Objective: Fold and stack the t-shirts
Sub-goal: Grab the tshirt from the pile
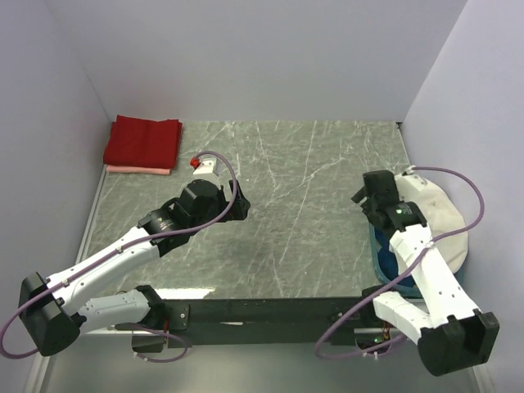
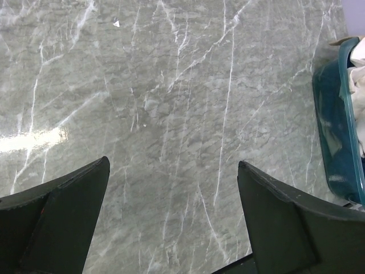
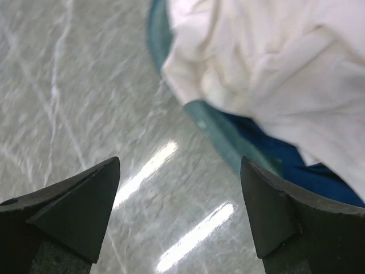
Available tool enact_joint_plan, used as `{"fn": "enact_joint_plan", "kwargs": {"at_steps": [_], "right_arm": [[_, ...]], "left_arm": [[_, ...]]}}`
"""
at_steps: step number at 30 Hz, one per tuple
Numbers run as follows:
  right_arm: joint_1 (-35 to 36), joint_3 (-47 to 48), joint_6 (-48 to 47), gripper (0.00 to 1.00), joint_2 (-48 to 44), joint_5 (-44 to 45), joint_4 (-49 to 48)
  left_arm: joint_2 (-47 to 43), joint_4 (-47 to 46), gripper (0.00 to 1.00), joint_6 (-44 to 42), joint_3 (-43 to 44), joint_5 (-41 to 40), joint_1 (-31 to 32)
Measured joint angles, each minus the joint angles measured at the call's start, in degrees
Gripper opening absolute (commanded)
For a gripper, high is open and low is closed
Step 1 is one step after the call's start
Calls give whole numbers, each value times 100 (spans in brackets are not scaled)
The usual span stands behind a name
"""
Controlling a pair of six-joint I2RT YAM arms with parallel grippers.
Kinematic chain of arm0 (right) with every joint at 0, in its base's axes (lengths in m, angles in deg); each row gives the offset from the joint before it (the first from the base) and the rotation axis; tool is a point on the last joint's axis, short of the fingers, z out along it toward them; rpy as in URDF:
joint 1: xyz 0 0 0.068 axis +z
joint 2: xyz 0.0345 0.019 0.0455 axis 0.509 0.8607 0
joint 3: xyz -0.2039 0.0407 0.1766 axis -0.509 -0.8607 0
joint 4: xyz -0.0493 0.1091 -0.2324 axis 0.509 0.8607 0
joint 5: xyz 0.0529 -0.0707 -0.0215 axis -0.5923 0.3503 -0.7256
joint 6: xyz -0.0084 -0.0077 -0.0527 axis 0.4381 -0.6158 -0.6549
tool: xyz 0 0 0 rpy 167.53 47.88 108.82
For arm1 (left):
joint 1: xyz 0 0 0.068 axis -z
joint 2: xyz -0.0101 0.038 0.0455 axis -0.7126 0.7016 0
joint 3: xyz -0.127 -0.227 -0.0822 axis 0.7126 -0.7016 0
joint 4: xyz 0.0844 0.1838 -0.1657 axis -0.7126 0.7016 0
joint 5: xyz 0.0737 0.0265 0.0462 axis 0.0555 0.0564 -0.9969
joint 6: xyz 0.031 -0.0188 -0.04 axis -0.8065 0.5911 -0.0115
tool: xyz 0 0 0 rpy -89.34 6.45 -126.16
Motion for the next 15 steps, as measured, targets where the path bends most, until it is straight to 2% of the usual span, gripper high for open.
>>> {"fn": "enact_joint_plan", "kwargs": {"at_steps": [7,11,12,15], "right_arm": [[-1700,-17,249,91,538,-308,-28],[-2319,-15,490,89,1091,-310,-9],[-2439,-15,544,87,1231,-315,-11],[-2688,-15,686,66,1567,-341,-35]], "left_arm": [[0,48,99,-20,0,57,-22],[0,111,100,-59,0,94,-42],[0,129,99,-63,0,111,-50],[0,142,99,-72,0,118,-70]]}}
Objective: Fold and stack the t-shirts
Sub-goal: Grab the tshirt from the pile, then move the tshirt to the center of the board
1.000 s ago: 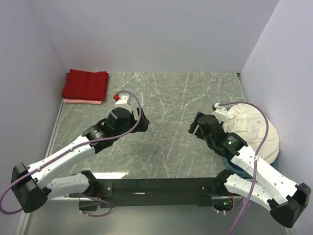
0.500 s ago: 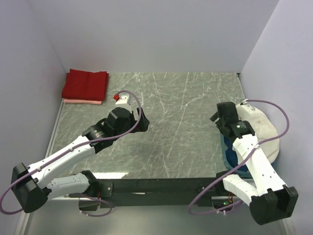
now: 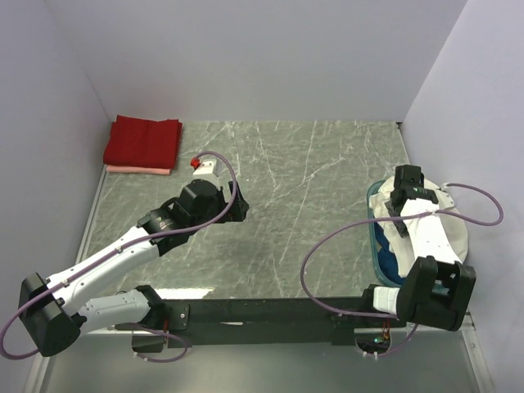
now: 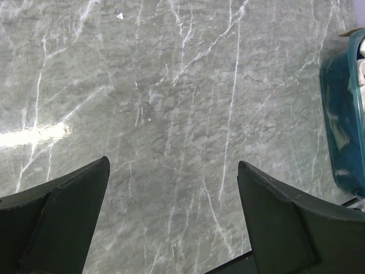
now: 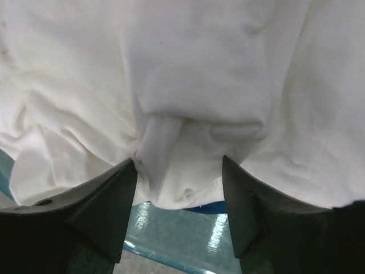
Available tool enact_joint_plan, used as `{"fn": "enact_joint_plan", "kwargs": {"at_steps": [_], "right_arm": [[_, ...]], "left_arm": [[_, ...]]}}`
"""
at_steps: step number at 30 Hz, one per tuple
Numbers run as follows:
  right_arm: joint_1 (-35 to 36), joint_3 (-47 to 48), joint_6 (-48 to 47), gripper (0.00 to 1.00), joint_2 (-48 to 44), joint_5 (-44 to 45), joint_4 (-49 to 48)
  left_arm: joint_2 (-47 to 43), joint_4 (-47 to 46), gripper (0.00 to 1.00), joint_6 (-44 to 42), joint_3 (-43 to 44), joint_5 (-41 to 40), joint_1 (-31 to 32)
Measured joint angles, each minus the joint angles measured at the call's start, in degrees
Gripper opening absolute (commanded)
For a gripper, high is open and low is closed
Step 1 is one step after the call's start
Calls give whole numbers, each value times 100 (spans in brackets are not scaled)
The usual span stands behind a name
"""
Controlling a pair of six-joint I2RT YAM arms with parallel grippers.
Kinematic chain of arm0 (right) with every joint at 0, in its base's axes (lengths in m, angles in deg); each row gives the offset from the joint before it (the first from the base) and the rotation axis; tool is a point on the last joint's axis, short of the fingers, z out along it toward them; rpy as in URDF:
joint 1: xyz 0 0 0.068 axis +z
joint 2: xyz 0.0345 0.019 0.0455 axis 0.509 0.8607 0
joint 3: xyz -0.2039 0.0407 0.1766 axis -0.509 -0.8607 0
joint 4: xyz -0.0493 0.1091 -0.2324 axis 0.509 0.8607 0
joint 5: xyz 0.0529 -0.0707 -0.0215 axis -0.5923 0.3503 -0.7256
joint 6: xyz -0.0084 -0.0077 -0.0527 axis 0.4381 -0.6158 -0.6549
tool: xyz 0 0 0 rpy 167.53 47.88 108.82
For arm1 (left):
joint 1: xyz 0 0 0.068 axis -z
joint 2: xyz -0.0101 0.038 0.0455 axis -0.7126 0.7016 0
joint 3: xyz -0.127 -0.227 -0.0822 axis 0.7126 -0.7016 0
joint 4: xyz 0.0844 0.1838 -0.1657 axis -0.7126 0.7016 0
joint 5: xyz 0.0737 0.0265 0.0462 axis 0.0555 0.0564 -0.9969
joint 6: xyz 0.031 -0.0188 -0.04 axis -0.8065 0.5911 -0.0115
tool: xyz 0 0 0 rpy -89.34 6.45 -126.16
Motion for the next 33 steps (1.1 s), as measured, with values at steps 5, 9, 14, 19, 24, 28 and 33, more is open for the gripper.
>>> {"fn": "enact_joint_plan", "kwargs": {"at_steps": [5,9,14,19,24,28,33], "right_arm": [[-57,0,4,0,79,-142,-101],[-59,0,-70,0,-155,-225,-164],[-61,-4,-503,0,-844,-560,-365],[-57,-79,-1132,0,-1982,-1652,-1021],[402,651,-1460,0,-2170,-2334,-1069],[1499,1878,-1637,0,-1753,-2411,-968],[2778,3668,-1799,0,-1174,-2516,-850]], "left_arm": [[0,31,100,-37,0,22,-31],[0,28,99,-39,0,44,-50],[0,28,99,-37,0,57,-70],[0,31,99,-37,0,61,-83],[0,31,99,-37,4,63,-96],[0,72,99,-33,46,63,-118],[-17,70,99,37,107,90,-293]]}}
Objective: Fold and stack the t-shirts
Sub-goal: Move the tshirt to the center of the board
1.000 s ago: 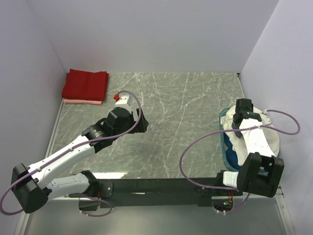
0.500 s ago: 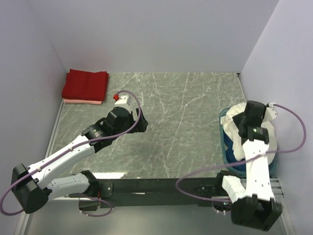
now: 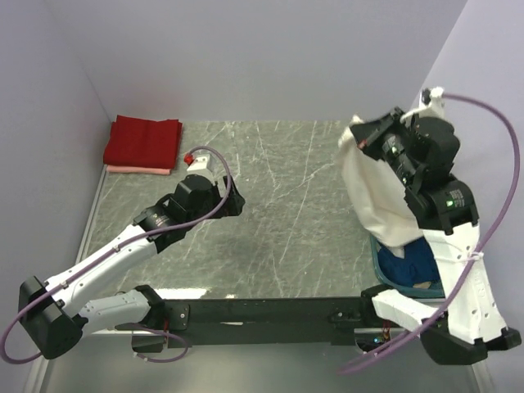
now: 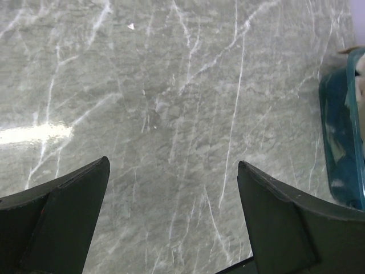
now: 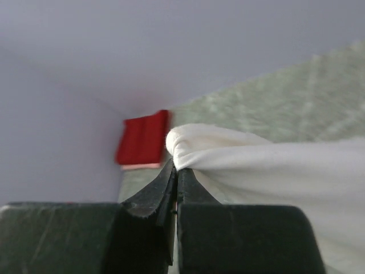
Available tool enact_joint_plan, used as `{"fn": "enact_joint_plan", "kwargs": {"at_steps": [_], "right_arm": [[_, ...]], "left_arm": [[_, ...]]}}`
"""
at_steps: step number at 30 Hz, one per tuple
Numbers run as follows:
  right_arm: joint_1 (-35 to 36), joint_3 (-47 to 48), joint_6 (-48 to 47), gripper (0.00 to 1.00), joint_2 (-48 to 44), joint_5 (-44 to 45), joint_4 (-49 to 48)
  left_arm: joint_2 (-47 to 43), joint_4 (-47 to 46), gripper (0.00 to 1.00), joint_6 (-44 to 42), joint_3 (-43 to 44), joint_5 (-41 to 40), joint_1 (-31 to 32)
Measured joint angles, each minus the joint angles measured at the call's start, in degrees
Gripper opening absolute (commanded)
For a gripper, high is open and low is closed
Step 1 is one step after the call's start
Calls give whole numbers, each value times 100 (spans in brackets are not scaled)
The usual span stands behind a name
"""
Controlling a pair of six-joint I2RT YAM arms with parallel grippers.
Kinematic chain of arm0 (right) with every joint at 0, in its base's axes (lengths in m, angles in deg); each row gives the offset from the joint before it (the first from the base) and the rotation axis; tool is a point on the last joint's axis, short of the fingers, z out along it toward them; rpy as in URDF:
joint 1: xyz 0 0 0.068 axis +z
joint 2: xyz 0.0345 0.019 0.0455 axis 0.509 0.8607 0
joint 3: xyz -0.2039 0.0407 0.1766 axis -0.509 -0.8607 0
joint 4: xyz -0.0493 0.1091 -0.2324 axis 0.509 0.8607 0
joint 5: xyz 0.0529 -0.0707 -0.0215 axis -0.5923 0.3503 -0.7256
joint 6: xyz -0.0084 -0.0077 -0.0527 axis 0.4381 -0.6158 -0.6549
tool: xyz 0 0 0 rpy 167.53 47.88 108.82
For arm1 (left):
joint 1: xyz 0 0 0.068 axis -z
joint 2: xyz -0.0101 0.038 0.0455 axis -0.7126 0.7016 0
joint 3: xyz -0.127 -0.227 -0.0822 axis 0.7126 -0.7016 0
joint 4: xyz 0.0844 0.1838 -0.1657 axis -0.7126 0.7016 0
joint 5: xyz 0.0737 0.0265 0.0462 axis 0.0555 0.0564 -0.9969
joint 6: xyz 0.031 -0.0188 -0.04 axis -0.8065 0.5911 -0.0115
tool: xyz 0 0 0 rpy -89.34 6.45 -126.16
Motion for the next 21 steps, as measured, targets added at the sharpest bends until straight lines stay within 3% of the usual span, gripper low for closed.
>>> {"fn": "enact_joint_plan", "kwargs": {"at_steps": [10,13,17,21], "right_arm": [[2017,3908,-354,0,2203,-577,278],[2424,4693,-428,0,2826,-734,361],[2658,4638,-450,0,3045,-903,354],[2601,3742,-472,0,2848,-848,155]], "left_arm": [[-592,-2,99,433,-9,225,-922],[-892,24,99,540,-11,210,-1078],[-1132,37,99,592,-59,203,-1174],[-1279,44,99,627,-236,203,-1211]]}}
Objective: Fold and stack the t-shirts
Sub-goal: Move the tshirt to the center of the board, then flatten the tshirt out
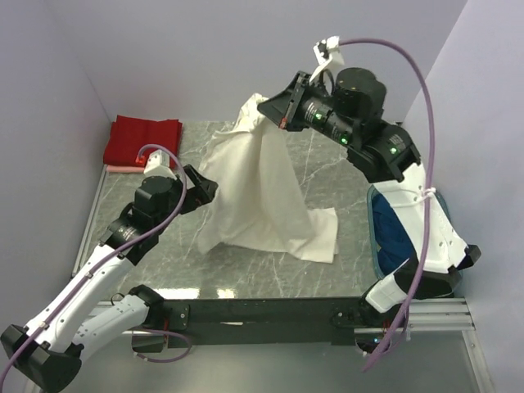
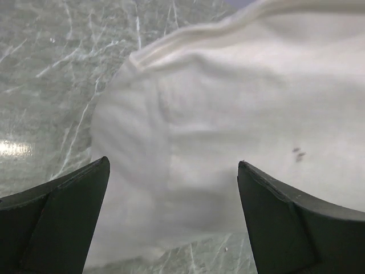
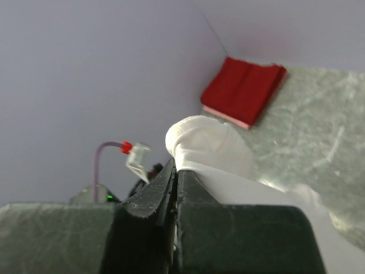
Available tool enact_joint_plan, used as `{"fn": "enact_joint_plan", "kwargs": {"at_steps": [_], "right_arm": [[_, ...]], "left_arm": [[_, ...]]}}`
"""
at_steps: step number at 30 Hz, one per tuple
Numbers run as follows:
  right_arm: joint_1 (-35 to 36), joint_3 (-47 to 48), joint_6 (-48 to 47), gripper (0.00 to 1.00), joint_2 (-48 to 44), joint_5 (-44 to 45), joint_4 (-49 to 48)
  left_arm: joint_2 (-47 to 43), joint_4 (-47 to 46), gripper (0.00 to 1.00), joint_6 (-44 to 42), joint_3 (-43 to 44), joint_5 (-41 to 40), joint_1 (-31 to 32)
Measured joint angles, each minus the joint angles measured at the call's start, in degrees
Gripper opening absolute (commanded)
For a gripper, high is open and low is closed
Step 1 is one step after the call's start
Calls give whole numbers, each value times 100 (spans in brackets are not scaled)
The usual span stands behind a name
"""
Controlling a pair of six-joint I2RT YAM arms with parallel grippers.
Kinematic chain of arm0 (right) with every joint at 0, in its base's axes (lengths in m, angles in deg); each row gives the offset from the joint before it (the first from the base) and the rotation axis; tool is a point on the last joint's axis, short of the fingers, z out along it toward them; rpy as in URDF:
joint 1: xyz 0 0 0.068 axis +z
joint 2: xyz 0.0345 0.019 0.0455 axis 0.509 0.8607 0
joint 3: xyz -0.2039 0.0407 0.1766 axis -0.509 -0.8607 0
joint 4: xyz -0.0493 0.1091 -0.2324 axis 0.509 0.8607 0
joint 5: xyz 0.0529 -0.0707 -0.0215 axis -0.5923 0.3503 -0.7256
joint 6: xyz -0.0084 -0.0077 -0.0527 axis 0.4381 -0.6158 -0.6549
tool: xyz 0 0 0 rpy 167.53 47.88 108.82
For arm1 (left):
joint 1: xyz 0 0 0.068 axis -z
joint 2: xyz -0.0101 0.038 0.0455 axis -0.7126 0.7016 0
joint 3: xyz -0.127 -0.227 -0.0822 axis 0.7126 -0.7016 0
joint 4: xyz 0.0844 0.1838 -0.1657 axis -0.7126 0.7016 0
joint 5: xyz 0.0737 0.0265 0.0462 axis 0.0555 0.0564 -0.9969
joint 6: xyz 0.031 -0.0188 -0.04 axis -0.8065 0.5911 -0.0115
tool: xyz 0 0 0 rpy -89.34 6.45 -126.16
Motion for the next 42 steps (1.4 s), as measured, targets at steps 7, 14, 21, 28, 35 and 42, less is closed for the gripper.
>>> {"fn": "enact_joint_plan", "kwargs": {"at_steps": [7,14,21,28,35,42], "right_arm": [[-1097,-1799,79,0,35,-422,-350],[-2120,-3620,2,14,295,-363,-638],[-2273,-5224,-109,35,162,254,-756],[-844,-5254,-118,35,-61,726,-1088],[627,-4693,-214,35,1003,684,-1495],[1427,-4109,-577,38,2223,544,-1655]], "left_arm": [[15,-2,98,118,-402,0,-11],[212,-52,91,289,-846,-4,-15],[380,-192,79,557,-1410,-4,-52],[485,-374,67,953,-1952,-13,-295],[-195,17,76,1355,-2205,-278,-994],[-1283,732,90,1445,-1508,-807,-1563]]}}
